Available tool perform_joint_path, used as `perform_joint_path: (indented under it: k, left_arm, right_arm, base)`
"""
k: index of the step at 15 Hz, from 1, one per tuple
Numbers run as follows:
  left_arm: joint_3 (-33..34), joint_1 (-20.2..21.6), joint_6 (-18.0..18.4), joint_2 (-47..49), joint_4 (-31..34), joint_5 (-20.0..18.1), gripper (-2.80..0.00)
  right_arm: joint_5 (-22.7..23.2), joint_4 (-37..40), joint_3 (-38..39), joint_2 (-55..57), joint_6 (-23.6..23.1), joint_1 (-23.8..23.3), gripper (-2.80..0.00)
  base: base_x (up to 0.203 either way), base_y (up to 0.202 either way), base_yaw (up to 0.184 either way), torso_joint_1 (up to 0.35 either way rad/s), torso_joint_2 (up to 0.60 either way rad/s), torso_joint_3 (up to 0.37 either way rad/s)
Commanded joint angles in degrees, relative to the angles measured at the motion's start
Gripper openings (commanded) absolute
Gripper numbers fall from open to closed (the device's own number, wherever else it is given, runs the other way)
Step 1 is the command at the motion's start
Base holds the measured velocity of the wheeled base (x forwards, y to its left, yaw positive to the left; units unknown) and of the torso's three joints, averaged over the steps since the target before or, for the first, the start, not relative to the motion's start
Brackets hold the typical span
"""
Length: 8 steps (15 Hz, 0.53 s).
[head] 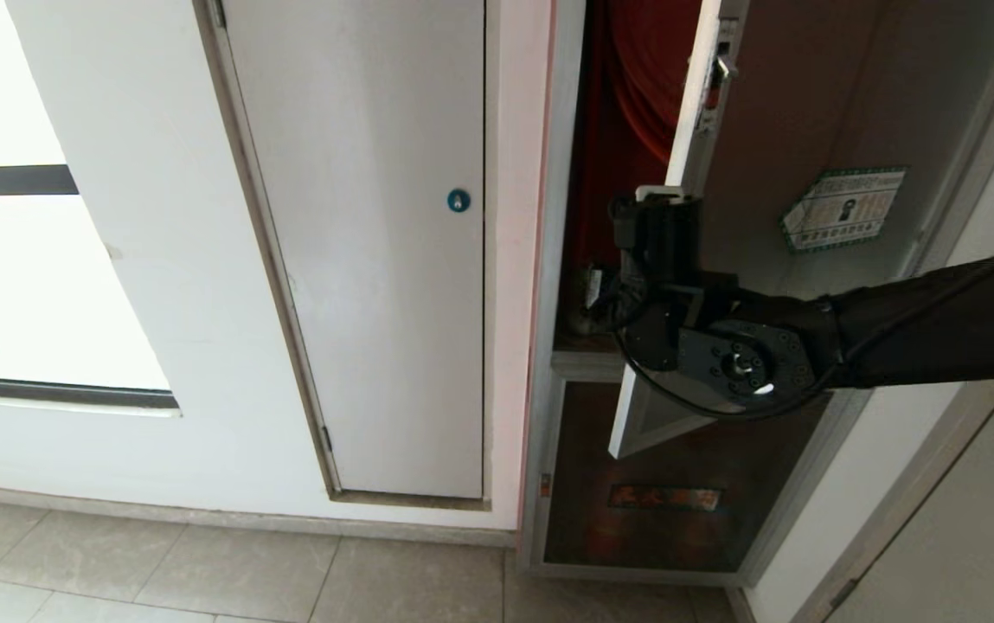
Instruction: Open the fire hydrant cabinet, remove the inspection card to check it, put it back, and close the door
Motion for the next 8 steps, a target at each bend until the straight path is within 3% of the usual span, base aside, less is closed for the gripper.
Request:
perform_joint_path:
  k: [1,6,8]
  left_arm:
    - [0.01,-0.03,0.03,0.09,0.00,0.02,-2.80]
    - [0.01,-0.05,0.03,0.09,0.00,0.02,-2.80]
    - [0.01,-0.04,0.03,0.05,0.00,0.02,-2.80]
  right_arm:
    - [-0.49,-1.10,4.56,-3.79,0.09,-0.29,-2.80]
    - [-0.77,-6.34,16.16,-10.89,0.08,-1.15,-2.80]
    - [-2.90,-6.74,20.98,-14.53,0.18,-1.87,-2.80]
  base:
    - [0.000,0.000,0.000,0.000,0.00,0.000]
    - [0.000,0.000,0.000,0.000,0.00,0.000]
    - [0.000,0.000,0.000,0.000,0.00,0.000]
